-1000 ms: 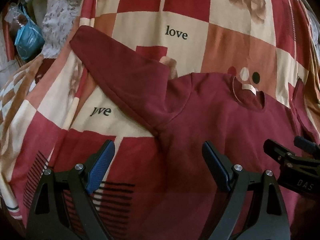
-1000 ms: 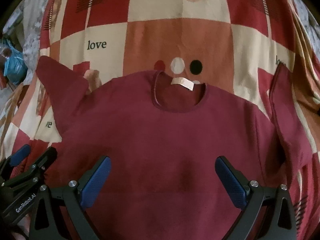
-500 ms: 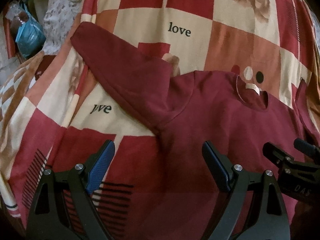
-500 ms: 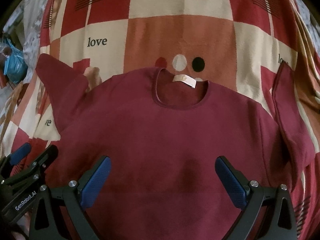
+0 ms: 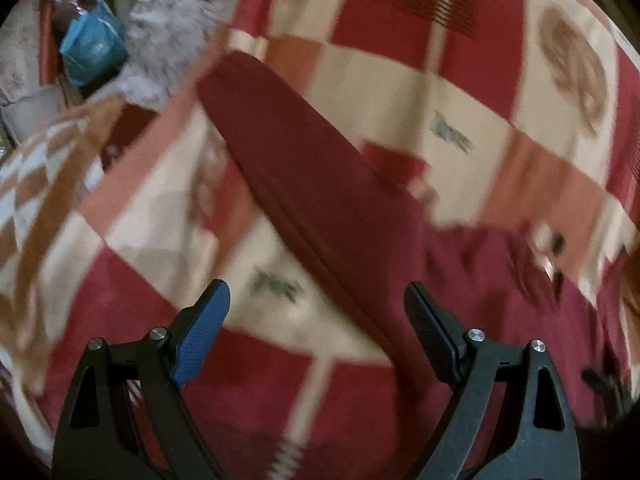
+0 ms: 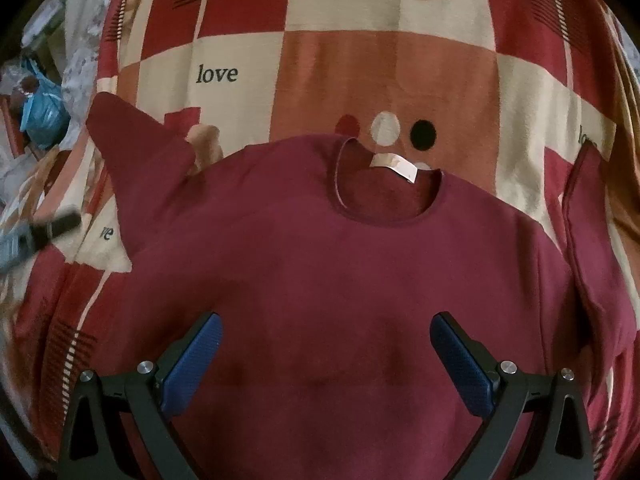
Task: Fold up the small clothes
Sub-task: 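Lower the left gripper onto the sweater sleeve cuff and close it, then lift the sleeve with the left gripper, fold it across the body, release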
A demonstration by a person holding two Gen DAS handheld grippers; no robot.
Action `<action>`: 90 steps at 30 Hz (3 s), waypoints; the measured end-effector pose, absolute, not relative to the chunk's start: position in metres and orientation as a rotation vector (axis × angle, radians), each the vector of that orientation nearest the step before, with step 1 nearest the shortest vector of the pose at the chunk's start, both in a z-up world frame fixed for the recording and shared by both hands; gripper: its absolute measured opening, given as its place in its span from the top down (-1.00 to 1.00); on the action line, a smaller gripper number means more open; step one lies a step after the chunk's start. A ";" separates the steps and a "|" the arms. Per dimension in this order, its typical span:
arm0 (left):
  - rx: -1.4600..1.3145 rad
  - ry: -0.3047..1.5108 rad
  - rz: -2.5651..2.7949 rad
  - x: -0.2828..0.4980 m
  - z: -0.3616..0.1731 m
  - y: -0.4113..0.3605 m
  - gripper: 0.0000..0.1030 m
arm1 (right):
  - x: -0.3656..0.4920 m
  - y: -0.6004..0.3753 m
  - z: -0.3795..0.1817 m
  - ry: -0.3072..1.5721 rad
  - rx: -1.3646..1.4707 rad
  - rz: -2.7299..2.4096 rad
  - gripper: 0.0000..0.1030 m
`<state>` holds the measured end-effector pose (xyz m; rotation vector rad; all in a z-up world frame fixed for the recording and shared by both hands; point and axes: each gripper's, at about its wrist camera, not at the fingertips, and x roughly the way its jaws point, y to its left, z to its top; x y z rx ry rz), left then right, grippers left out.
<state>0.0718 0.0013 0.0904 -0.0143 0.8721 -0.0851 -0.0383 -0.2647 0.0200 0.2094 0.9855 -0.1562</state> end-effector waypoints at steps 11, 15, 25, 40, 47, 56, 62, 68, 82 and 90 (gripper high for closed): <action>-0.333 0.864 -0.007 0.195 0.062 0.073 -0.63 | -0.040 -0.265 0.021 0.993 0.227 -0.082 -1.00; -0.393 0.838 -0.009 0.219 0.048 0.079 -0.63 | -0.042 -0.266 0.023 0.983 0.230 -0.064 -1.00; -0.457 0.807 0.012 0.253 0.031 0.084 -0.62 | -0.034 -0.269 0.008 1.024 0.254 -0.050 -1.00; -0.416 0.746 -0.248 0.209 0.098 0.109 0.82 | -0.054 -0.272 0.024 0.978 0.326 -0.073 -1.00; -0.355 0.673 -0.240 0.154 0.137 0.110 0.82 | -0.068 -0.262 0.042 0.952 0.308 -0.062 -1.00; -0.156 0.542 -0.427 0.062 0.183 0.065 0.82 | -0.084 -0.268 0.055 0.932 0.330 -0.069 -1.00; 0.083 0.583 -0.628 -0.010 0.155 -0.017 0.81 | -0.097 -0.283 0.062 0.912 0.341 -0.124 -1.00; 0.142 0.805 -0.711 -0.033 0.089 -0.061 0.80 | -0.111 -0.309 0.065 0.906 0.422 -0.168 -1.00; 0.098 0.815 -0.177 0.043 0.063 0.100 -0.15 | -0.044 -0.278 0.020 1.014 0.354 0.007 -1.00; 0.005 0.953 0.131 0.079 0.018 0.196 -0.09 | -0.012 -0.248 -0.004 1.025 0.131 -0.029 0.18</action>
